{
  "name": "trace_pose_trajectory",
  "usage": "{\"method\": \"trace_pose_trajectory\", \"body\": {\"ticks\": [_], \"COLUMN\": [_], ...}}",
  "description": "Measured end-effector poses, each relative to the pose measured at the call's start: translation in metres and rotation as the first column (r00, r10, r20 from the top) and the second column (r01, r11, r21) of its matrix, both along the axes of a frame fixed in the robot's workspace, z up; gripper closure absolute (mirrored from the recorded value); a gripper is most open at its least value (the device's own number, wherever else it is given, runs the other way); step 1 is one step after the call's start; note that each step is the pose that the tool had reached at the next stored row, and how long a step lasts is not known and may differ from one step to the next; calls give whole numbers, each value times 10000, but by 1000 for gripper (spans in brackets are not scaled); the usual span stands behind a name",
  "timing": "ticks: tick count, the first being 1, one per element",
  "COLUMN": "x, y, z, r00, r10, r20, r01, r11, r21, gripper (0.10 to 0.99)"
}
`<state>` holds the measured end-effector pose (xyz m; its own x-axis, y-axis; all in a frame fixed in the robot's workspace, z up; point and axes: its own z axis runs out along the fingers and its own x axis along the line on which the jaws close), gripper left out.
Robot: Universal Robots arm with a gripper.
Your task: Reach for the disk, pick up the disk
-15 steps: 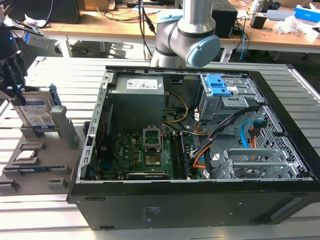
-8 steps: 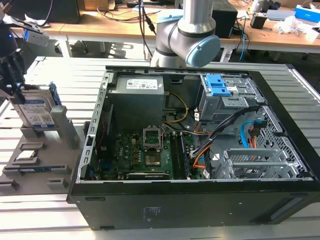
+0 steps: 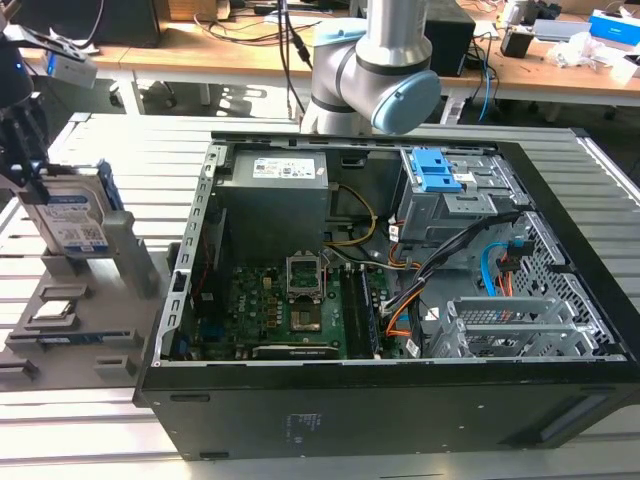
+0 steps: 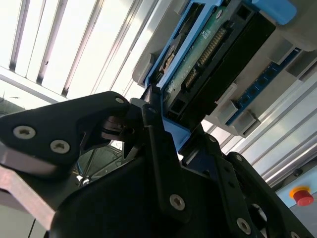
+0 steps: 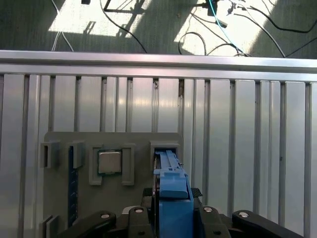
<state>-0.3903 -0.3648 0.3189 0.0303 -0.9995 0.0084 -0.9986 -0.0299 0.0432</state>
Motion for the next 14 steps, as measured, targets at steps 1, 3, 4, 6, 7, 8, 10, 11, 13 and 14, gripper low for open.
{"method": "trace_pose_trajectory", "body": {"ticks": [1, 3, 4, 6, 7, 8, 10, 11, 13, 14], "x": [2, 6, 8, 11, 13, 16, 20, 21, 24, 27], "y": [0, 1, 2, 2, 3, 3, 4, 4, 5, 6], "z": [9, 23, 31, 49, 57, 72, 98, 110, 136, 164], "r00": [10000, 10000, 10000, 10000, 10000, 10000, 10000, 10000, 10000, 10000], "r10": [0, 0, 0, 0, 0, 1, 0, 0, 0, 0], "r20": [-3, -8, -11, -16, -18, -22, -29, -31, -36, -40], "r01": [0, 0, 0, 0, 0, -1, 0, 0, 0, 0], "r11": [10000, 10000, 10000, 10000, 10000, 10000, 10000, 10000, 10000, 10000], "r21": [0, 0, -1, 0, 0, 0, 0, 0, 0, 0], "gripper": [722, 722, 722, 722, 722, 722, 722, 722, 722, 722]}}
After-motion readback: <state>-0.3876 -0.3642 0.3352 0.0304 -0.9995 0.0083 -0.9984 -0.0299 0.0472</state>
